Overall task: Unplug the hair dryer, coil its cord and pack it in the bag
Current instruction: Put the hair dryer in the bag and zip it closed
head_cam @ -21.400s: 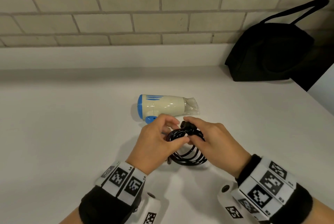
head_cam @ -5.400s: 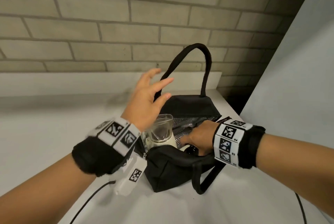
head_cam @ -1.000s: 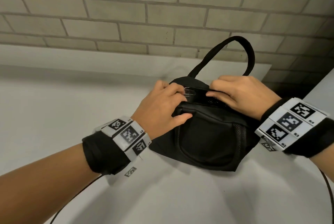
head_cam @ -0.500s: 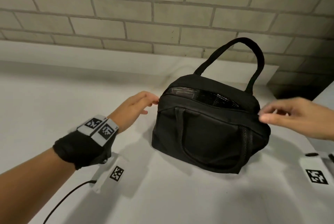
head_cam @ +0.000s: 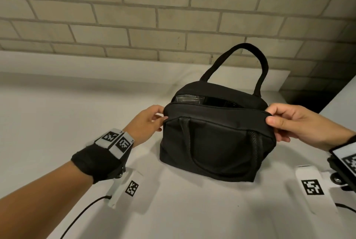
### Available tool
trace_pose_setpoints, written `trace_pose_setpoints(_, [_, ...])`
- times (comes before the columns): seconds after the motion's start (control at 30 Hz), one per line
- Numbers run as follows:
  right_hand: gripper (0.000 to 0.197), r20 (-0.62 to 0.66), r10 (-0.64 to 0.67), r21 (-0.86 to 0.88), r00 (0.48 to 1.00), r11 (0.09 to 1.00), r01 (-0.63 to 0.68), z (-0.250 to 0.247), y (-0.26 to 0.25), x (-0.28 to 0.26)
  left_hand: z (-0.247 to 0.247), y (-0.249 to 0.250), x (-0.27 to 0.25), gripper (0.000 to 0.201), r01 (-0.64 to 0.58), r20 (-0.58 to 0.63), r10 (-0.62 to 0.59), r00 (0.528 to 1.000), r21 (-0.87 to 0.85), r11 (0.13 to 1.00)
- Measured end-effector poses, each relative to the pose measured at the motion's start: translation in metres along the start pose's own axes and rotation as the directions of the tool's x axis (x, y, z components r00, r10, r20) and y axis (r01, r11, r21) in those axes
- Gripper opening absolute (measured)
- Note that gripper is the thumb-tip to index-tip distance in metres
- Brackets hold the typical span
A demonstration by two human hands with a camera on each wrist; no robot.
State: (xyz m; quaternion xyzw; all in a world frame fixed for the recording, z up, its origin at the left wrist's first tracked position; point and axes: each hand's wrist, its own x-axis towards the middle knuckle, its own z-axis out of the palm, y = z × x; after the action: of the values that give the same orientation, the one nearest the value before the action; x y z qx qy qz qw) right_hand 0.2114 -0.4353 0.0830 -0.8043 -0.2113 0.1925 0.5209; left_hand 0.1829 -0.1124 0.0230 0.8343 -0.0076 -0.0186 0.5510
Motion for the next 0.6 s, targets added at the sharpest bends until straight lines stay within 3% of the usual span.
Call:
trace_pose_setpoints(0.23, [0.071, -0.062, 0.000, -0.091, 0.998, 0.996, -0.006, 0.000, -0.002, -0.004, -0.005, -0.007, -0.007, 0.017, 0.013, 0.005, -0.012, 1.000, -0.125, 0.992])
trace_pose_setpoints(0.37, [0.064, -0.171, -0.149, -0.300, 0.974, 0.949, 0.093, 0.002, -0.021, -0.007, 0.000, -0.016, -0.005, 0.021, 0.163, 0.052, -0.157, 0.986, -0.162, 0.973])
trace_pose_setpoints(0.43, [0.073, -0.085, -0.178, -0.448, 0.980, 0.886, 0.122, 0.014, -0.037, -0.008, 0.004, -0.018, -0.001, 0.026, 0.208, 0.087, -0.200, 0.976, -0.101, 0.973])
trace_pose_setpoints(0.5, [0.084, 0.040, -0.122, -0.592, 0.992, 0.796, 0.122, 0.031, -0.049, -0.003, 0.007, -0.019, 0.001, 0.023, 0.213, 0.067, -0.208, 0.976, -0.068, 0.975])
trace_pose_setpoints(0.6, [0.096, 0.103, -0.056, -0.767, 0.993, 0.631, 0.115, 0.051, -0.056, 0.011, 0.006, -0.019, 0.003, 0.012, 0.251, 0.024, -0.250, 0.968, -0.077, 0.965])
